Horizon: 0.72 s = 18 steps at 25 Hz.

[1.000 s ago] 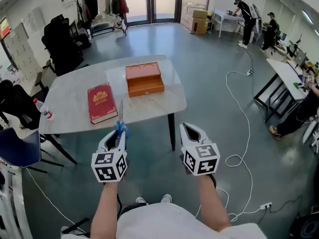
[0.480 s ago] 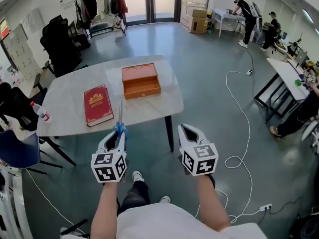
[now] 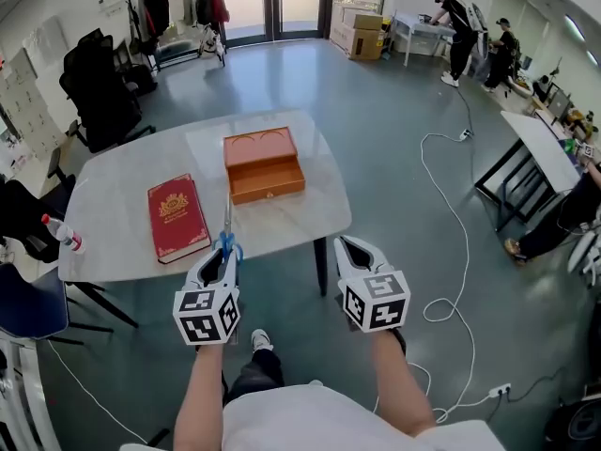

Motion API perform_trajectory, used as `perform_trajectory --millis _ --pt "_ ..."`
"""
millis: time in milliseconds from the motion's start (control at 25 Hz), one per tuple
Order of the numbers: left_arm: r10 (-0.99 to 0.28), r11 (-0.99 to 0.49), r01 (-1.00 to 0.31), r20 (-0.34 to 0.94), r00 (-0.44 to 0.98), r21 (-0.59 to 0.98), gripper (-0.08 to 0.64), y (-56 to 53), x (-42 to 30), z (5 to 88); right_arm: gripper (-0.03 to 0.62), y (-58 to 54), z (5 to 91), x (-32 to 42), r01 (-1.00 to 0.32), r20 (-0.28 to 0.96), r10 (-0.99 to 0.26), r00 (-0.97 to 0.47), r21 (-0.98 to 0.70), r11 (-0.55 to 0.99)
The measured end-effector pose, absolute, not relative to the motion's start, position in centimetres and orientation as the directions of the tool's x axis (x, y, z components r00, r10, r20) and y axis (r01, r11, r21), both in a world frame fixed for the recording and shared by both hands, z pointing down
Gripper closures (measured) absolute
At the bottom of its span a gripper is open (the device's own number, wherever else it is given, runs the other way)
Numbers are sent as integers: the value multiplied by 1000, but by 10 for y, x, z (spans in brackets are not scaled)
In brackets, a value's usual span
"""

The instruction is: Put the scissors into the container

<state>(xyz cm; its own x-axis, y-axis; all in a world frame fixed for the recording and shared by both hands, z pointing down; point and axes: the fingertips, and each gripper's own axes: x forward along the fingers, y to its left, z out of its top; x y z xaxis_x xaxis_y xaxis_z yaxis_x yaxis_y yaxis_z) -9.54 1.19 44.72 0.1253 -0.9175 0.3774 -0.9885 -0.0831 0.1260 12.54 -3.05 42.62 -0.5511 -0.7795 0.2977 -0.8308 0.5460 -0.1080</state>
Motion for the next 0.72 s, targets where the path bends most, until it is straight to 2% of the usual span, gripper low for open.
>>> perform_trajectory --millis 720 --pt "-891 -171 -974 398 216 147 483 -108 -179 450 586 -133 421 40 -872 330 -812 -482 -92 480"
